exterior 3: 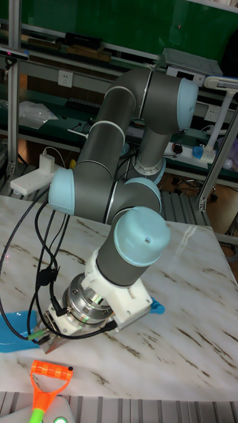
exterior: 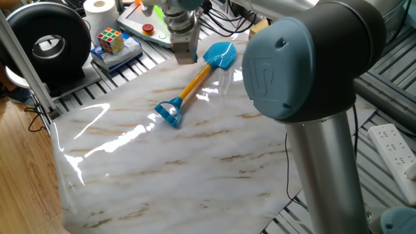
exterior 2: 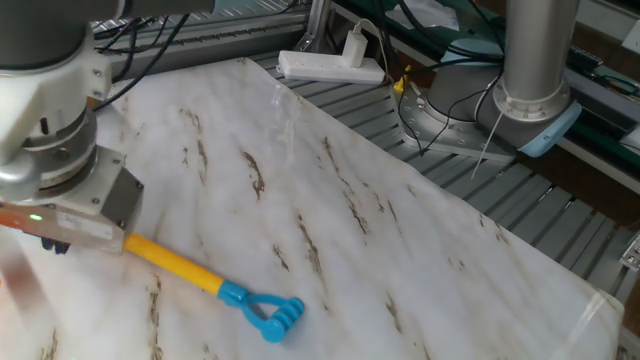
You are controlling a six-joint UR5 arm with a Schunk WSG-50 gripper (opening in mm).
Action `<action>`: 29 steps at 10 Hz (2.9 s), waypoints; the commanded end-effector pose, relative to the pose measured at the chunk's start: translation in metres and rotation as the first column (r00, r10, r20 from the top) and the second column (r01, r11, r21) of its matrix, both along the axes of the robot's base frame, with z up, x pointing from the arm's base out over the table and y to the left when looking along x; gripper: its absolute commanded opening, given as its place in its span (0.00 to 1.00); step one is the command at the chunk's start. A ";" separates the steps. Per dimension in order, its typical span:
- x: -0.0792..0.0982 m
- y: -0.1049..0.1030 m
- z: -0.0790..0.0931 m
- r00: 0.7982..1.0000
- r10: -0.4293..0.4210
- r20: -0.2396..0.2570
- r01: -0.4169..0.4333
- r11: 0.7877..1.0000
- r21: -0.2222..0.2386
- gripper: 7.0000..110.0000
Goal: Use a shovel to scoop up an object
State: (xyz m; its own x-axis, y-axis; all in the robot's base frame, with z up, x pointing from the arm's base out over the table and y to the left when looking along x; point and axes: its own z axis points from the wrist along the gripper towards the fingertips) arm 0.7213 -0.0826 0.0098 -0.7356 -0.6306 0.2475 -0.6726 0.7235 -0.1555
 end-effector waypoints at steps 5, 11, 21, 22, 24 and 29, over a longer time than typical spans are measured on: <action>-0.084 -0.020 0.010 0.970 -0.022 -0.243 0.022 1.000 -0.003 0.00; -0.032 0.005 0.008 0.995 0.011 -0.097 -0.006 0.998 0.057 0.00; -0.066 -0.039 -0.003 0.994 -0.005 -0.109 0.001 0.999 -0.039 0.00; -0.073 -0.036 -0.001 0.991 -0.014 -0.131 0.011 1.000 -0.024 0.00; -0.086 -0.028 0.001 0.983 -0.013 -0.185 0.015 1.000 0.009 0.00; -0.106 -0.034 -0.002 0.978 0.011 -0.209 -0.007 1.000 0.019 0.00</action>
